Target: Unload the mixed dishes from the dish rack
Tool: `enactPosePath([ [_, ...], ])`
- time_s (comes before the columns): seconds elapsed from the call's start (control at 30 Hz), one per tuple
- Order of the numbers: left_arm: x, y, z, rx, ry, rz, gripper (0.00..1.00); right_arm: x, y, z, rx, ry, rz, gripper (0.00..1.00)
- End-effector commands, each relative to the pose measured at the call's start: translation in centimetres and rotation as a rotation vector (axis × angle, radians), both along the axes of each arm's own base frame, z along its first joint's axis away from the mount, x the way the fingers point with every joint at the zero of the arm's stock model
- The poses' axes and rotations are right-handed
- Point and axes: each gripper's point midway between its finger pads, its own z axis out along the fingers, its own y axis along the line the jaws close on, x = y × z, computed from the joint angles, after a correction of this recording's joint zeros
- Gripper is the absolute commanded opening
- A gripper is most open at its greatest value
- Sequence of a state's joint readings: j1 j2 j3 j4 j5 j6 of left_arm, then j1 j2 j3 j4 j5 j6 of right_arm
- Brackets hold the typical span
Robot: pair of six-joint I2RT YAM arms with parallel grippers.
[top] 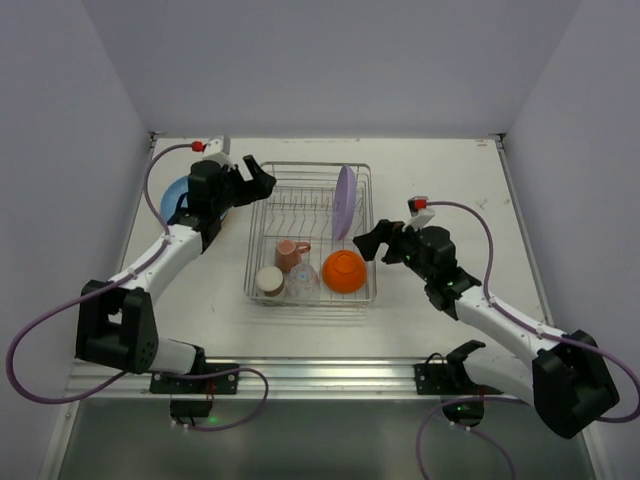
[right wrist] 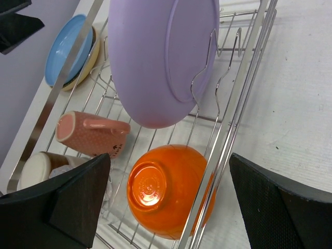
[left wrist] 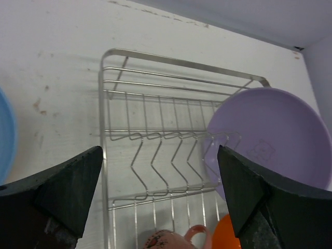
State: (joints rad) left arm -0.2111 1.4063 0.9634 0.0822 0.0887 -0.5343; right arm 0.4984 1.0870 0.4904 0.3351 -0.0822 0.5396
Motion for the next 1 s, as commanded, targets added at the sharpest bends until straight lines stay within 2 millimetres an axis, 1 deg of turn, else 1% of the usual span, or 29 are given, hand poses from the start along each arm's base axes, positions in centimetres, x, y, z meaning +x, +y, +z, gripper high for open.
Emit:
enactPosePath([
  [0.0,-1.3,-4.4,3.6,-0.153,-0.124,-0.172,0.97,-0.4,0.3,2.4,0.070,-0.077,0.012,0.99],
  [0.03,-1.8,-5.5,3.4,-0.155,-0.138,-0.201,1.00,-0.5,0.0,2.2,0.068,-0.078,0.003,0.99],
  [0.1,-2.8,-7.1,4.2,-0.145,-0.207,-0.283,1.00,-0.7,-0.2,2.4,0.075,-0.089,-0.005,0.99],
  [0.13,-3.8,-8.4,3.7,-0.118,-0.228,-0.341,1.00,-0.7,-0.3,2.2,0.082,-0.080,-0.015,0.99],
  [0.2,-4.4,-9.3,3.6,-0.093,-0.266,-0.363,1.00,-0.5,-0.7,1.9,0.082,-0.071,-0.044,0.99],
  [0.23,-5.1,-10.0,3.2,-0.093,-0.283,-0.392,1.00,-0.5,-0.8,1.7,0.081,-0.061,-0.053,0.99],
  [0.3,-5.7,-10.3,2.8,-0.101,-0.301,-0.420,1.00,-0.5,-1.0,1.6,0.080,-0.065,-0.065,0.99],
  [0.33,-6.7,-10.9,2.7,-0.108,-0.349,-0.474,1.00,-0.6,-1.2,1.5,0.080,-0.078,-0.070,0.99],
  [0.37,-7.2,-11.1,2.6,-0.112,-0.373,-0.497,1.00,-0.6,-1.4,1.5,0.083,-0.085,-0.077,0.99],
  [0.5,-9.4,-11.9,3.2,-0.148,-0.444,-0.580,1.00,-0.9,-2.2,1.5,0.098,-0.115,-0.111,0.99],
  [0.53,-9.9,-12.0,3.0,-0.152,-0.447,-0.598,1.00,-1.1,-2.3,1.3,0.101,-0.125,-0.109,0.99],
  [0.57,-10.3,-12.2,3.9,-0.162,-0.494,-0.620,1.00,-1.3,-2.5,1.6,0.110,-0.143,-0.111,0.99],
  [0.6,-10.7,-12.4,3.9,-0.175,-0.503,-0.639,1.00,-1.5,-2.6,1.6,0.115,-0.151,-0.111,0.99],
  [0.63,-11.5,-12.8,3.7,-0.183,-0.510,-0.677,1.00,-1.8,-2.7,1.1,0.121,-0.148,-0.109,0.99],
  [0.67,-11.8,-13.0,4.2,-0.186,-0.544,-0.693,1.00,-2.2,-2.8,1.7,0.142,-0.167,-0.107,0.99],
  [0.73,-12.2,-13.5,4.0,-0.180,-0.554,-0.713,1.00,-3.0,-2.9,1.7,0.180,-0.195,-0.095,0.99],
  [0.77,-12.2,-13.6,3.9,-0.179,-0.557,-0.718,1.00,-3.5,-2.7,2.3,0.198,-0.220,-0.069,0.99],
  [0.8,-12.3,-13.7,3.8,-0.177,-0.556,-0.724,1.00,-3.6,-2.6,2.4,0.200,-0.229,-0.064,0.99],
  [0.87,-12.8,-14.2,3.9,-0.179,-0.570,-0.751,1.00,-3.3,-2.8,3.0,0.181,-0.245,-0.068,0.99],
  [0.93,-13.1,-14.9,3.8,-0.177,-0.572,-0.772,1.00,-2.9,-2.8,3.1,0.164,-0.225,-0.081,0.99],
  [0.97,-13.2,-15.1,3.8,-0.175,-0.576,-0.781,1.00,-2.7,-2.8,2.9,0.159,-0.219,-0.084,0.99],
])
